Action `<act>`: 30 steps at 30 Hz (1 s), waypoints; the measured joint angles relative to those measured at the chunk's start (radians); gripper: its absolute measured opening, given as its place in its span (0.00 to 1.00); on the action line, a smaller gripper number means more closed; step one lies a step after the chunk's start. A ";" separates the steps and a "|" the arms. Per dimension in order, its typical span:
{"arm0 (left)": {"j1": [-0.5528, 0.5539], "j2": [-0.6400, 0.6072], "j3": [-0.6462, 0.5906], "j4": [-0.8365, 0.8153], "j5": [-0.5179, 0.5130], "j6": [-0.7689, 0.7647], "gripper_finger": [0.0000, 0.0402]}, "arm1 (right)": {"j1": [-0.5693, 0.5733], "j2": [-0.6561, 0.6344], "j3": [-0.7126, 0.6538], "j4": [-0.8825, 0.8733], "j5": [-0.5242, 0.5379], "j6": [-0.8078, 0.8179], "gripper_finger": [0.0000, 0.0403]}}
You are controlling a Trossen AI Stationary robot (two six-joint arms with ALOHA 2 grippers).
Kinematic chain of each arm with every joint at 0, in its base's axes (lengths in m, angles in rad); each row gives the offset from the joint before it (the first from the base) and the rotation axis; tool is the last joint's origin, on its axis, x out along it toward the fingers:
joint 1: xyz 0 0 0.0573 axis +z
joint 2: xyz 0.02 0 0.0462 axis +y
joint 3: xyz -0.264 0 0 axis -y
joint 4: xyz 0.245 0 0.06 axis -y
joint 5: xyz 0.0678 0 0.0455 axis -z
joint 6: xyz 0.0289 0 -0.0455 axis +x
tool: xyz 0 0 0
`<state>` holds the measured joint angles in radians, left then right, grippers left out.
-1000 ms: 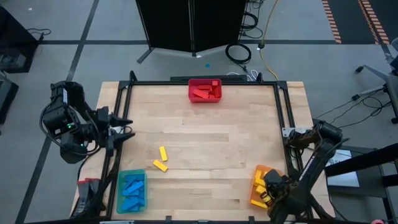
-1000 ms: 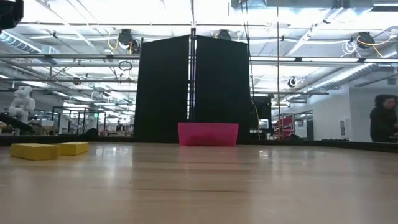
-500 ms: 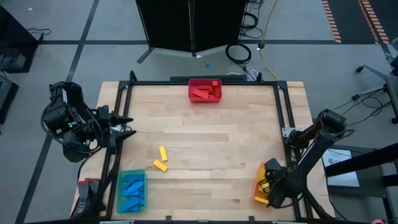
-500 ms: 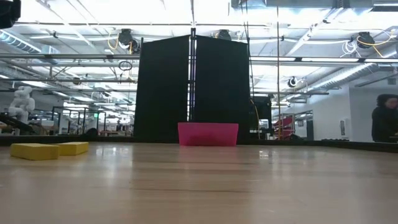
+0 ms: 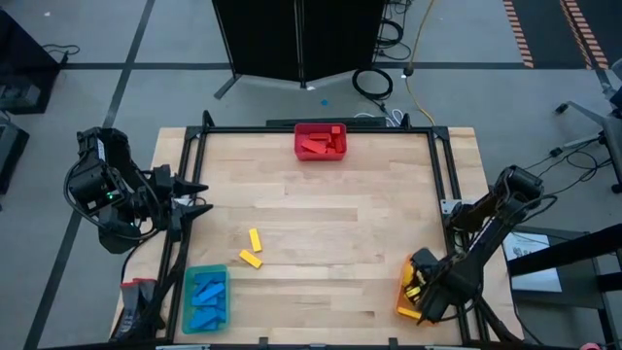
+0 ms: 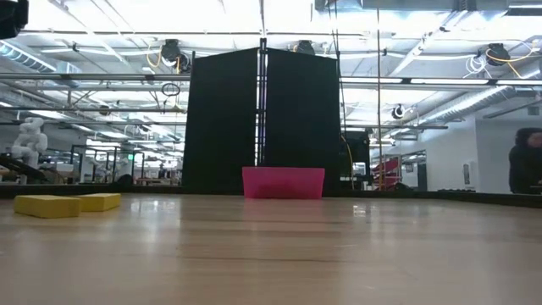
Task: Sort blocks
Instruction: Put the yellow block into the orange bin
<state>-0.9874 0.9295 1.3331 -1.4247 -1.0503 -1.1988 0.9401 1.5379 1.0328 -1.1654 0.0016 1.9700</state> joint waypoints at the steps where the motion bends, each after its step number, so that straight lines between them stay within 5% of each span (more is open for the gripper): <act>1: 0.000 0.000 0.000 -0.003 0.000 0.000 0.66 | 0.000 0.000 0.000 0.013 0.000 -0.008 0.66; 5: 0.000 0.000 0.000 -0.011 0.001 0.006 0.66 | -0.008 0.001 0.044 0.030 0.021 -0.023 0.69; 10: 0.000 0.000 0.000 -0.028 0.003 0.007 0.66 | -0.061 -0.002 0.209 0.005 0.213 -0.116 0.65; 18: 0.000 0.000 0.000 -0.026 0.003 0.001 0.66 | -0.364 -0.004 0.401 0.160 0.475 -0.590 0.58; 25: 0.000 0.000 0.000 -0.025 0.002 -0.001 0.66 | -0.659 0.113 0.401 0.710 0.374 -1.052 0.53; 30: 0.000 0.000 0.000 -0.029 0.001 -0.027 0.66 | -0.757 0.299 0.448 1.002 0.197 -1.134 0.48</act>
<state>-0.9874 0.9293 1.3331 -1.4537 -1.0492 -1.2254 0.1836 1.8373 1.4808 -0.1635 0.1990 0.8358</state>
